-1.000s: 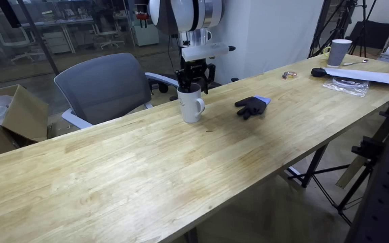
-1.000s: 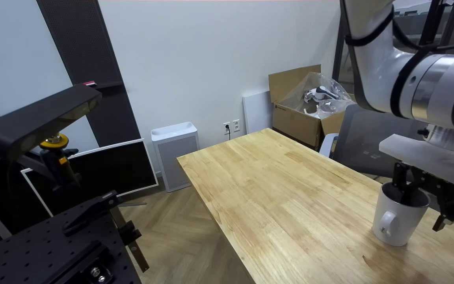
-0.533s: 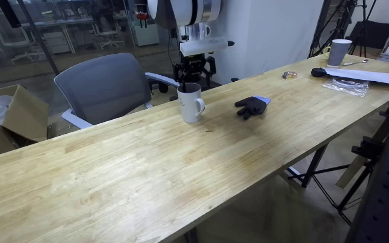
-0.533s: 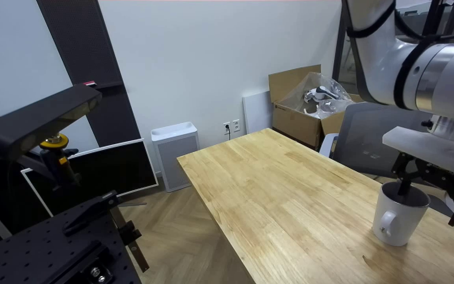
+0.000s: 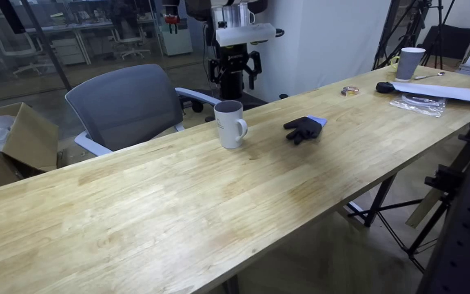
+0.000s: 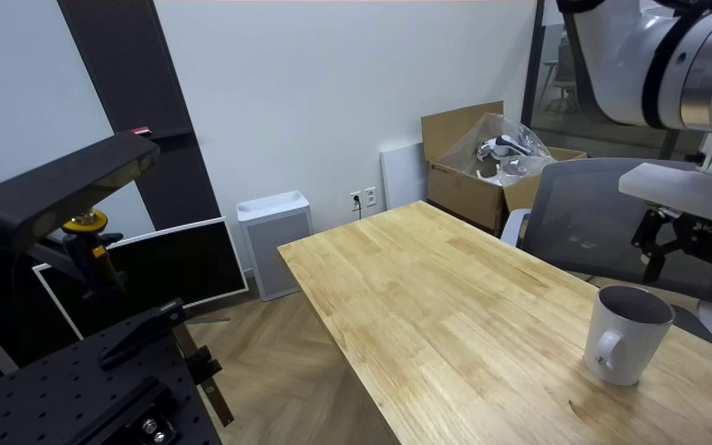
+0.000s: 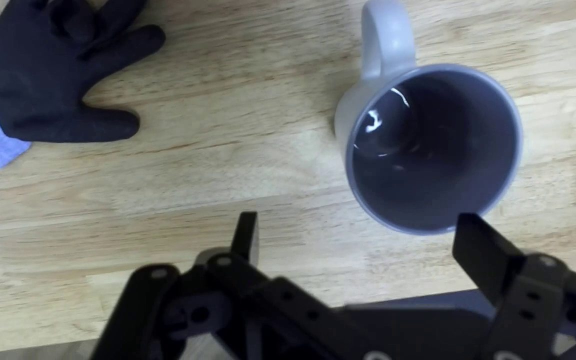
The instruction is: Move the white mug backwards
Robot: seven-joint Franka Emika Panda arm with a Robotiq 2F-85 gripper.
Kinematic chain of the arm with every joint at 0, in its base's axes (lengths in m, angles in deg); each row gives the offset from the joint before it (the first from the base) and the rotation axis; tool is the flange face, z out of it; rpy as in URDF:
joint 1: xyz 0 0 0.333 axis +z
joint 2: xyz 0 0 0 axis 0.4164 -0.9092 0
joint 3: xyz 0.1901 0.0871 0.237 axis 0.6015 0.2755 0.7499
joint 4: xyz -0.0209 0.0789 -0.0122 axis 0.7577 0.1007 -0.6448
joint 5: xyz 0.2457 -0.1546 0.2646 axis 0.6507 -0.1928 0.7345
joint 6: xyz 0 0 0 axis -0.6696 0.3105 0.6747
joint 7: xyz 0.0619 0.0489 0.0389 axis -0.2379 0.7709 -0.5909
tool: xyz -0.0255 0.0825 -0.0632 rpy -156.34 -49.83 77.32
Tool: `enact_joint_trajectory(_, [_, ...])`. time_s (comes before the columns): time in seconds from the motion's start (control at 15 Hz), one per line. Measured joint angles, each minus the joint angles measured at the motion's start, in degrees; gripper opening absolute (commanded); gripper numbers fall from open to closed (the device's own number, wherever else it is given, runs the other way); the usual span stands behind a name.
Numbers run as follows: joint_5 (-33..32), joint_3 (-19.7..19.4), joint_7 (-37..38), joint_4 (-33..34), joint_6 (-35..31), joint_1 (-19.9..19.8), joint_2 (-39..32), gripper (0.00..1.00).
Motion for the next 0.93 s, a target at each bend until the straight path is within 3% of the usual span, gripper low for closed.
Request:
enact_joint_trajectory(0.6, [-0.58, -0.18, 0.04, -7.10, 0.55, 0.20, 7.80, 1.00])
enact_joint_trajectory(0.93, [-0.87, -0.34, 0.14, -8.51, 0.54, 0.40, 8.76, 1.00])
